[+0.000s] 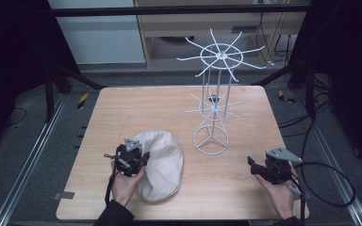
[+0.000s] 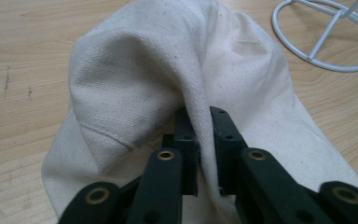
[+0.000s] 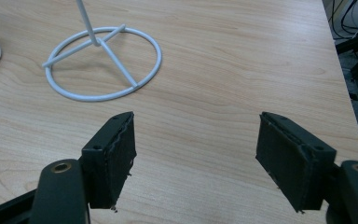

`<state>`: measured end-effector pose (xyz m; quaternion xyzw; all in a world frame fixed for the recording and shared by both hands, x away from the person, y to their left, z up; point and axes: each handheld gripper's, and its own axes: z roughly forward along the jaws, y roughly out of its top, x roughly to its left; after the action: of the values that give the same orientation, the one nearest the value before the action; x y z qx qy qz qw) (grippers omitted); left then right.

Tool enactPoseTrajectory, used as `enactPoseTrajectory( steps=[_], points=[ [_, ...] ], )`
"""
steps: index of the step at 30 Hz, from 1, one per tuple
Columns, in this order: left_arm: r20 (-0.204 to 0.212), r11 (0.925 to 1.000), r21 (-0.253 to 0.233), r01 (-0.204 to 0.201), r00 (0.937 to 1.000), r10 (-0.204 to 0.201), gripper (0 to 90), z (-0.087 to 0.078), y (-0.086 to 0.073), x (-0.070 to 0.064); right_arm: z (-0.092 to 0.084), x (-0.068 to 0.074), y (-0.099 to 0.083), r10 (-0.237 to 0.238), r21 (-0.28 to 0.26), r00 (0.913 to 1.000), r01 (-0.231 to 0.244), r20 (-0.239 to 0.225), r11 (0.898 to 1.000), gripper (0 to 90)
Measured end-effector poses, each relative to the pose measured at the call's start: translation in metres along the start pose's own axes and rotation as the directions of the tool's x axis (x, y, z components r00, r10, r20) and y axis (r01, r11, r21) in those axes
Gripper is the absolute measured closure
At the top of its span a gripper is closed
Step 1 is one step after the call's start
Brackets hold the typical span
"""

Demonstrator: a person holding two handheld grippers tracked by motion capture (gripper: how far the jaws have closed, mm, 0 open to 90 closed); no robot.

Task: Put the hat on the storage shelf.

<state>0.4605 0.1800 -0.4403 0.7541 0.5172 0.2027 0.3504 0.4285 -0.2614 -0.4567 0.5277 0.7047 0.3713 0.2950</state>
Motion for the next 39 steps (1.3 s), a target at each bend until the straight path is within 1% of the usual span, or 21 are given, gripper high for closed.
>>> enactPoseTrajectory(
  steps=[1, 4, 8, 10, 12, 14, 15, 16, 18, 20, 25, 29, 33, 34, 35, 37, 38, 39],
  points=[
    [0.000, 1.0000, 0.002, -0.001, 1.0000, 0.001, 85.9, 0.000, 0.000, 0.000, 0.000, 0.001, 0.000, 0.006, 0.003, 1.0000, -0.006, -0.003, 1.000, 28.3],
    [0.007, 1.0000, 0.001, 0.003, 1.0000, -0.003, 87.1, -0.001, 0.001, 0.002, 0.001, 0.000, 0.000, -0.002, 0.007, 1.0000, 0.002, -0.003, 1.000, 28.3],
    [0.018, 0.9998, -0.021, 0.008, 0.9998, -0.007, 87.5, -0.008, 0.003, 0.006, 0.001, 0.000, -0.001, 0.004, 0.013, 1.0000, -0.004, -0.008, 1.000, 28.4],
    [0.029, 0.9990, -0.043, 0.011, 0.9995, -0.010, 87.6, -0.013, 0.004, 0.007, 0.001, -0.001, -0.001, 0.003, 0.009, 1.0000, -0.003, -0.008, 1.000, 28.5],
    [0.036, 0.9981, -0.062, 0.000, 0.9994, 0.002, 87.7, -0.019, 0.006, 0.008, 0.001, -0.002, -0.001, 0.001, 0.006, 1.0000, -0.001, -0.006, 1.000, 28.5],
    [0.037, 0.9961, -0.088, -0.004, 0.9993, 0.007, 87.8, -0.026, 0.008, 0.009, 0.001, -0.002, -0.001, 0.002, 0.010, 1.0000, -0.002, -0.006, 1.000, 28.5],
    [0.042, 0.9936, -0.113, -0.004, 0.9991, 0.009, 87.8, -0.032, 0.009, 0.011, 0.001, -0.002, -0.001, 0.002, 0.010, 1.0000, -0.002, -0.005, 1.000, 28.5],
    [0.042, 0.9936, -0.113, -0.004, 0.9991, 0.009, 87.9, -0.032, 0.009, 0.011, 0.001, -0.002, -0.001, 0.002, 0.010, 1.0000, -0.002, -0.005, 1.000, 28.5],
    [0.047, 0.9913, -0.132, -0.004, 0.9988, 0.011, 87.9, -0.037, 0.011, 0.012, 0.000, -0.003, -0.001, 0.007, 0.008, 0.9999, -0.007, -0.008, 1.000, 28.5],
    [0.058, 0.9874, -0.158, -0.004, 0.9983, 0.013, 87.9, -0.044, 0.012, 0.014, 0.000, -0.003, -0.001, 0.003, 0.005, 1.0000, -0.003, -0.007, 1.000, 28.5],
    [0.068, 0.9768, -0.214, -0.011, 0.9974, 0.026, 88.0, -0.059, 0.016, 0.016, 0.000, -0.002, -0.001, 0.002, 0.004, 0.9999, -0.002, -0.010, 1.000, 28.6],
    [0.097, 0.9680, -0.251, -0.001, 0.9950, 0.026, 88.0, -0.069, 0.018, 0.017, 0.000, -0.003, -0.002, 0.002, 0.003, 0.9999, -0.002, -0.014, 1.000, 28.6],
    [0.113, 0.9561, -0.293, 0.002, 0.9930, 0.033, 88.0, -0.079, 0.021, 0.016, 0.001, -0.003, -0.003, -0.003, 0.000, 0.9999, 0.003, -0.015, 1.000, 28.6],
    [0.114, 0.9505, -0.311, 0.000, 0.9927, 0.037, 88.0, -0.083, 0.022, 0.015, 0.001, -0.003, -0.003, -0.004, -0.001, 0.9999, 0.004, -0.014, 1.000, 28.6],
    [0.116, 0.9477, -0.319, 0.002, 0.9925, 0.037, 88.0, -0.085, 0.022, 0.015, 0.001, -0.003, -0.003, -0.006, -0.003, 0.9999, 0.006, -0.014, 1.000, 28.6],
    [0.122, 0.9377, -0.348, 0.004, 0.9917, 0.041, 88.0, -0.092, 0.023, 0.015, 0.001, -0.004, -0.003, -0.006, -0.007, 0.9999, 0.006, -0.010, 1.000, 28.6],
    [0.123, 0.9341, -0.357, 0.005, 0.9914, 0.042, 88.0, -0.094, 0.023, 0.015, 0.000, -0.004, -0.002, 0.001, -0.005, 0.9999, -0.001, -0.013, 1.000, 28.6],
    [0.125, 0.9306, -0.366, 0.004, 0.9912, 0.044, 88.0, -0.096, 0.024, 0.015, 0.000, -0.004, -0.003, -0.003, -0.006, 1.0000, 0.003, -0.009, 1.000, 28.7]
  ],
)
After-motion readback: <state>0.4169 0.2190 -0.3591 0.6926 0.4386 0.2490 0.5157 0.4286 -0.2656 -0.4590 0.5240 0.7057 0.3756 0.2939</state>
